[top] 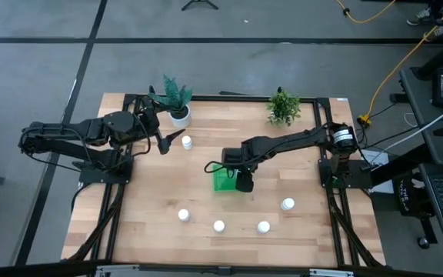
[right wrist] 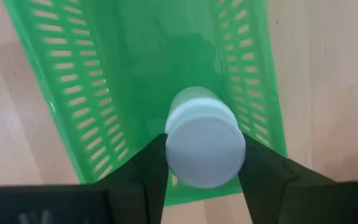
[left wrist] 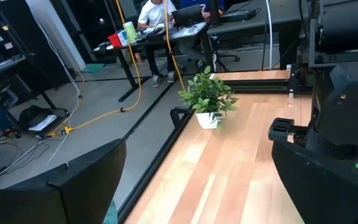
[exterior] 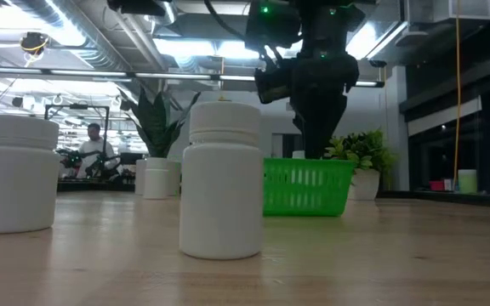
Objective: Pick and place pill bottles into a basket
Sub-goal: Put the white pill bottle into the green bin
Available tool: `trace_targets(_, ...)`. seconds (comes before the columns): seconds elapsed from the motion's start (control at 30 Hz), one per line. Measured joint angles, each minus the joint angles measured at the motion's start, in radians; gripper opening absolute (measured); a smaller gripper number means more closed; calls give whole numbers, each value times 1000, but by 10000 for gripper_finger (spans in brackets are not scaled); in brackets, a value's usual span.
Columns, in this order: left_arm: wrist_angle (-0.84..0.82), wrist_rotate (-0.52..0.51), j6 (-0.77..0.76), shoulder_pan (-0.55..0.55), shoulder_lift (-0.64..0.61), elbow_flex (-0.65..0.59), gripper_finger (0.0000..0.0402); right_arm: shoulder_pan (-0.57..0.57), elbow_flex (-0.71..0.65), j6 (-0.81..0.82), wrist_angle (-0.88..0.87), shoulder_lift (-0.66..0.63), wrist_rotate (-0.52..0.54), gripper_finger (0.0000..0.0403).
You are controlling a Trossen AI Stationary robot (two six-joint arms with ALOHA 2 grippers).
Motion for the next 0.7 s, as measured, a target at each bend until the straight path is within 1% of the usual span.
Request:
trace_targets(0.13, 1, 22, 0, 0, 0, 0, 400, -7, 10, -2, -5, 3, 5, 158)
trace_targets(0.57, 3, 22, 0, 0, 0, 0, 400, -26, 10, 2, -20, 3, 15, 159)
trace_targets(0.7, 3, 22, 0, 0, 0, 0, 400, -26, 10, 26, -23, 3, 15, 170)
